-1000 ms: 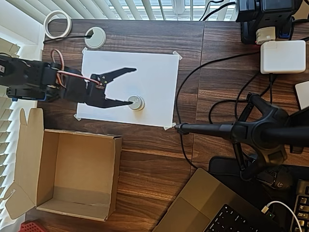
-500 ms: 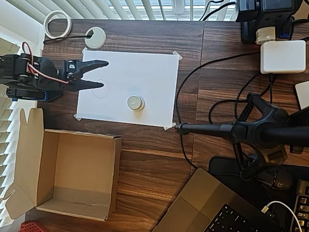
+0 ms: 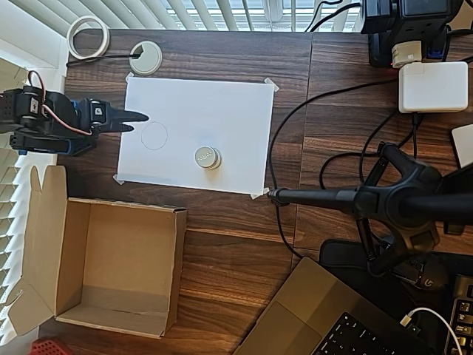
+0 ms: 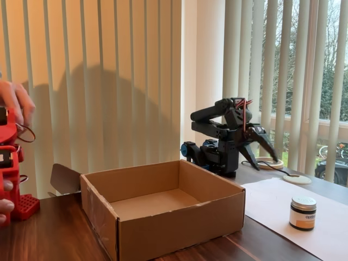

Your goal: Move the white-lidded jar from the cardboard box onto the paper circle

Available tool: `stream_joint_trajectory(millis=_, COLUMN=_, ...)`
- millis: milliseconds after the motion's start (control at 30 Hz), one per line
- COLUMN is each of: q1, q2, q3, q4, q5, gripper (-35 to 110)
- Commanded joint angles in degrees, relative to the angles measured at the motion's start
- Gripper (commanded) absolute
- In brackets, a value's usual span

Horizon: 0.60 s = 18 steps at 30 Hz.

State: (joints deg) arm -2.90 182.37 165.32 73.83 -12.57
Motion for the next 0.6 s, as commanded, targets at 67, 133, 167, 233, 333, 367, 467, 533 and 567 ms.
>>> stream_joint_trajectory(millis=67, q1=-0.4, q2=6.9, q3=3.3, q4=1.0, q5=1.1, gripper=0)
stream_joint_trajectory(millis=133, q1=-0.4, q2=8.3, q3=4.8, q4=1.1, q5=1.1, gripper=0)
stream_joint_trajectory(millis=167, q1=-0.4, q2=8.8, q3=5.4, q4=1.1, q5=1.1, gripper=0)
stream_joint_trajectory(millis=233, q1=-0.3, q2=9.4, q3=6.2, q4=1.0, q5=1.1, gripper=0)
stream_joint_trajectory(millis=333, q1=0.0, q2=10.8, q3=7.6, q4=0.1, q5=1.0, gripper=0)
stream_joint_trajectory(millis=367, q1=0.0, q2=11.1, q3=7.7, q4=-0.2, q5=1.1, gripper=0)
stream_joint_trajectory(millis=467, q1=0.0, q2=11.8, q3=8.3, q4=-1.4, q5=1.3, gripper=0)
stream_joint_trajectory(millis=533, q1=-0.2, q2=12.1, q3=8.3, q4=-1.6, q5=1.1, gripper=0)
stream_joint_trajectory(millis=567, q1=-0.2, q2=12.6, q3=8.4, q4=-1.4, q5=1.1, gripper=0)
